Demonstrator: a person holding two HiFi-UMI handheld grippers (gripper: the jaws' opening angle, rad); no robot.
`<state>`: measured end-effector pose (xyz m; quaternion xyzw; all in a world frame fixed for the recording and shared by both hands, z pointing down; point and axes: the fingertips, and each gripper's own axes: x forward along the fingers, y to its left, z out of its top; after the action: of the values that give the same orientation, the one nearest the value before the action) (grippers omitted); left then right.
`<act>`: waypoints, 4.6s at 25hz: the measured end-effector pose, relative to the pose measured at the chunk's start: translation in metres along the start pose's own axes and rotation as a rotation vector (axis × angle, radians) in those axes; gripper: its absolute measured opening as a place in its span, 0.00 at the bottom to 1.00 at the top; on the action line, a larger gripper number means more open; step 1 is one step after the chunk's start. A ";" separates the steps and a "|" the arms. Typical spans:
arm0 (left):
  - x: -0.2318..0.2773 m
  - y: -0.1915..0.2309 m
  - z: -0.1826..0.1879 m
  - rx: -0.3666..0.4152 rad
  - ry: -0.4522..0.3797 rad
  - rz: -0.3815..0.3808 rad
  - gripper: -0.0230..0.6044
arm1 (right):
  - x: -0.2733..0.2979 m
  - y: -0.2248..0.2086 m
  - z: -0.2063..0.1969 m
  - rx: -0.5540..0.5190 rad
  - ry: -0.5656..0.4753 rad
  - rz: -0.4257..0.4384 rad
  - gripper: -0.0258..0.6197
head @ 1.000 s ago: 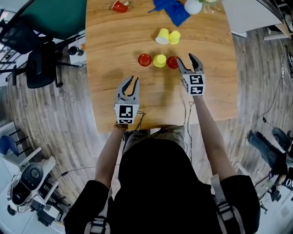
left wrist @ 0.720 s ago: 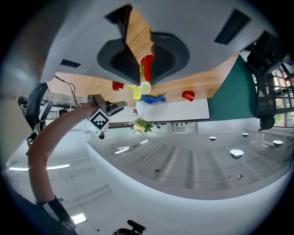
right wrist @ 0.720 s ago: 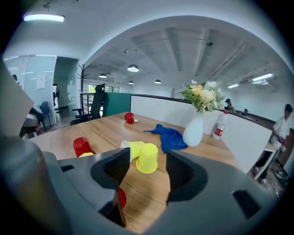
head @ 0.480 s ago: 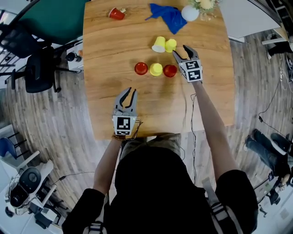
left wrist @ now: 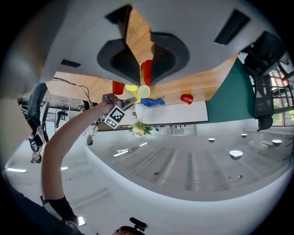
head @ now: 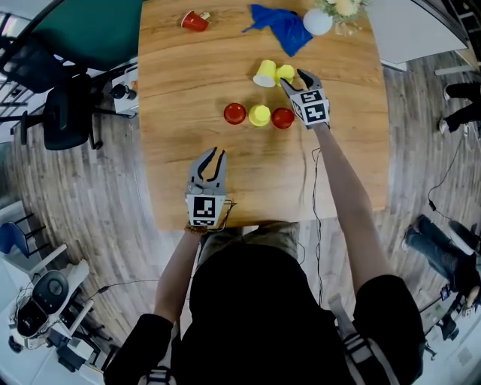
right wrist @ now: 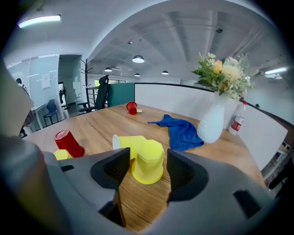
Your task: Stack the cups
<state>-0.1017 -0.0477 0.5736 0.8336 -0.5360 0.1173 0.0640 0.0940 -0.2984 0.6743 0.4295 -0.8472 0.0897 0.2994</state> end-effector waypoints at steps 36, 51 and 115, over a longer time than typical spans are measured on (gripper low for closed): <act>0.001 -0.015 0.002 -0.003 -0.022 -0.056 0.17 | -0.130 0.088 0.026 -0.016 -0.085 0.026 0.35; 0.006 -0.017 0.001 0.002 -0.020 -0.068 0.17 | -0.126 0.107 0.010 -0.027 -0.030 0.028 0.36; 0.017 -0.003 0.049 -0.097 -0.044 -0.106 0.17 | -0.064 0.050 0.094 -0.282 -0.124 0.241 0.08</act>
<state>-0.0860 -0.0725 0.5307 0.8591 -0.4973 0.0691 0.0988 0.0431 -0.2629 0.5665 0.2834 -0.9136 -0.0213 0.2909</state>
